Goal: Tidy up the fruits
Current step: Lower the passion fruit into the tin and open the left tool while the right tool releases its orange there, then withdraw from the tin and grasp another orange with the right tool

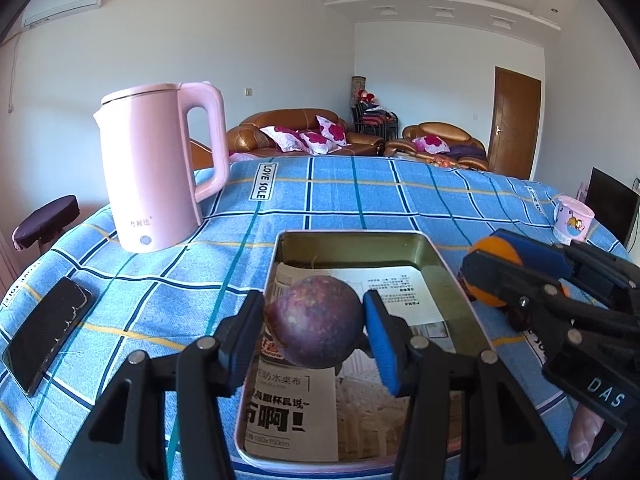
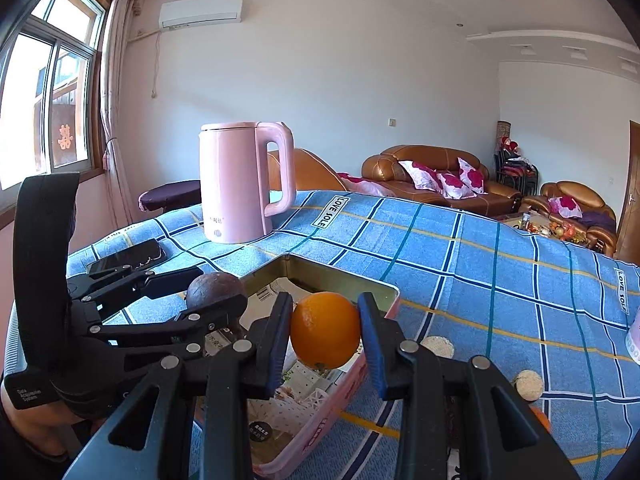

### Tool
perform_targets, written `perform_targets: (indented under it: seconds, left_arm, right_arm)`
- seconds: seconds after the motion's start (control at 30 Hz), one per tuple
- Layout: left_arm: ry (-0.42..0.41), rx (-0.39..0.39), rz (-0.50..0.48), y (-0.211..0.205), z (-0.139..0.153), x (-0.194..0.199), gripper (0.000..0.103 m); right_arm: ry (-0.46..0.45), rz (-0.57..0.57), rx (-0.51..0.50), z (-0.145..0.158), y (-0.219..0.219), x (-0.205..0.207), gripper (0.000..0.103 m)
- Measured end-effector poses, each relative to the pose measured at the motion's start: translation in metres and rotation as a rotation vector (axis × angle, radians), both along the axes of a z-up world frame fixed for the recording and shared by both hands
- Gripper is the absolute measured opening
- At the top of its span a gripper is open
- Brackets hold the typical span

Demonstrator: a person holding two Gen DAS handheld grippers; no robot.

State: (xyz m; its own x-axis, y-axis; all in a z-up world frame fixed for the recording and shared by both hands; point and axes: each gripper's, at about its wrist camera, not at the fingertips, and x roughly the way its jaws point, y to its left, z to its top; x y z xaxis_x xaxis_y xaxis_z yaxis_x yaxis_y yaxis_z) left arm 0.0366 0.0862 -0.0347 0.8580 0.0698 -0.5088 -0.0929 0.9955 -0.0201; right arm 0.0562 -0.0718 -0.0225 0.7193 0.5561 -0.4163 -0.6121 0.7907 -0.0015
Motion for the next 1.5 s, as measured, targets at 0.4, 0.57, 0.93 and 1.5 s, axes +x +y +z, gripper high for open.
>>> perform_targets:
  seconds: [0.4,0.57,0.93,1.5]
  left_arm:
    - [0.068,0.008,0.007,0.002,-0.009,0.008,0.052]
    - [0.081,0.047,0.009,-0.003,-0.009,0.011,0.053]
    - [0.092,0.085,0.016,-0.007,-0.01,0.013,0.053]
    - [0.026,0.064,0.039,-0.007,0.003,-0.005,0.082]
  right_arm:
    - [0.051,0.011,-0.02,-0.012,0.012,0.013,0.036]
    - [0.089,0.023,-0.049,-0.016,0.018,0.018,0.036]
    - [0.157,0.031,-0.054,-0.021,0.02,0.028,0.036]
    - [0.148,-0.028,-0.036,-0.017,0.004,0.027,0.054]
